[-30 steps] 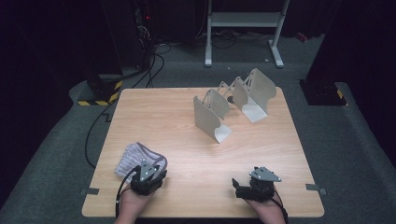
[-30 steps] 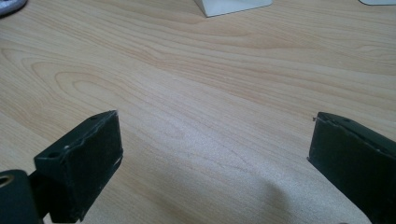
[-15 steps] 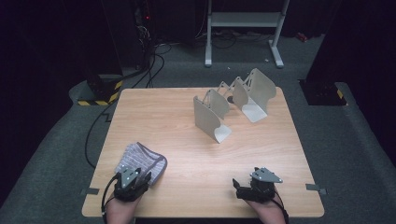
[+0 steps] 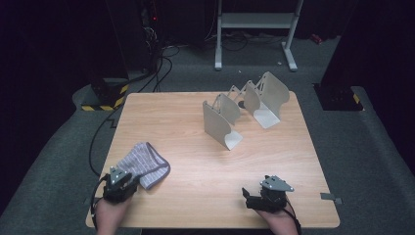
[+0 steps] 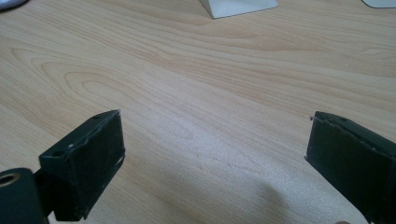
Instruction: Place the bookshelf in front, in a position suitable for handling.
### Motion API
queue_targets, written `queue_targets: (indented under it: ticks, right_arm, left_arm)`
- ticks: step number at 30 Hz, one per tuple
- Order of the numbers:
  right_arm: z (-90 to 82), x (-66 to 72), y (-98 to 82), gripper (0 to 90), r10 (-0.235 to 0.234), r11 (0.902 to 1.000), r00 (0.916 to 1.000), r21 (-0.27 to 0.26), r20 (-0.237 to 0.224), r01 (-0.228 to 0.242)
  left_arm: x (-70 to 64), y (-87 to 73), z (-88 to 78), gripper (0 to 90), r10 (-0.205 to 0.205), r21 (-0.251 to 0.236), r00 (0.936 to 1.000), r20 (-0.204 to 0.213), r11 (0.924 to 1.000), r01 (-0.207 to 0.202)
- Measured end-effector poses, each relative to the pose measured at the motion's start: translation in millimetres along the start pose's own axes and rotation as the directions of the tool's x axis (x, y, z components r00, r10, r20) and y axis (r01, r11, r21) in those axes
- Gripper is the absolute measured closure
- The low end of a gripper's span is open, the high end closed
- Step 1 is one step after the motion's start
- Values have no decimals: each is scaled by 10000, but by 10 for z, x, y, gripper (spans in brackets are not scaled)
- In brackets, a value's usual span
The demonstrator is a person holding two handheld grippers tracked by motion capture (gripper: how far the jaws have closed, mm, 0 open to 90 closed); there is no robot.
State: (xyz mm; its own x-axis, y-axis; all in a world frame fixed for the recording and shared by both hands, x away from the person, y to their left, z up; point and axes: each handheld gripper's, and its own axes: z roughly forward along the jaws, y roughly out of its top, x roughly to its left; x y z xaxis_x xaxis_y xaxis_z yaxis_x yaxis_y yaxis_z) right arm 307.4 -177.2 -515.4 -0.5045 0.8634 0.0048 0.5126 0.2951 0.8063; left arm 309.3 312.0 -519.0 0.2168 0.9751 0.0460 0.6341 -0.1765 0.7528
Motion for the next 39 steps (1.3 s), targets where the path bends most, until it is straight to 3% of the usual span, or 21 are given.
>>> queue_targets:
  ticks: [2,3,5,7,8,9,11,14,17,20,21,25,28,35,38,39]
  right_arm:
    - [-3,-5,-7,38,78,10000,10000,17,32,-78]
    - [-4,-8,-8,38,94,10000,9999,18,39,-94]
    - [-9,-16,-11,39,163,9999,9999,-13,56,-163]
    - [-12,-17,-14,39,253,9997,9997,-10,72,-253]
    - [-12,-17,-14,39,253,9997,9997,-10,72,-253]
    - [-9,-17,-14,40,252,9997,9997,-6,68,-252]
    - [-8,-9,-12,41,182,9998,9998,3,55,-182]
    - [-21,18,-10,43,77,10000,10000,-3,3,-77]
    - [-34,31,-7,47,-17,10000,10000,-46,-11,17]
    - [-17,19,-4,56,2,10000,10000,69,-99,-2]
    - [-10,17,-6,56,-12,10000,10000,97,-91,13]
    - [-11,17,0,57,-30,10000,9999,41,-96,30]
    - [2,21,31,57,-4,10000,9999,-61,-143,3]
    - [72,65,68,108,-58,9999,9989,-161,-470,50]
    - [75,68,64,147,-36,9998,9987,-176,-515,27]
    - [67,64,64,162,-39,9997,9988,-230,-486,28]
  left_arm:
    - [140,108,112,560,-134,-21,9990,-425,9999,133]
    - [140,108,112,549,-134,-21,9990,-425,9999,133]
    - [64,190,-2,550,-354,-853,9994,-6,9957,352]
    - [-144,235,-72,574,181,-1300,9983,550,9915,-108]
    - [-144,235,-72,580,181,-1300,9983,550,9915,-108]
    - [-356,265,-53,584,986,-1224,9912,883,9886,-874]
    - [-463,267,32,615,1384,-900,9849,1042,9875,-1293]
    - [-457,239,98,657,1311,-567,9851,1117,9905,-1254]
    - [-373,150,88,670,989,-347,9881,1179,9948,-954]
    - [-254,38,30,697,716,-221,9914,1093,9973,-696]
    - [-159,-31,-17,698,548,-90,9940,948,9985,-542]
    - [5,-124,-114,686,13,-110,9977,674,9999,-6]
    - [33,-153,-176,660,-56,-231,9985,540,9997,68]
    - [-46,-130,-311,579,306,-735,9973,669,9970,-257]
    - [-161,-70,-350,525,652,-1051,9949,767,9928,-569]
    - [-249,-29,-357,504,977,-1095,9926,721,9900,-895]
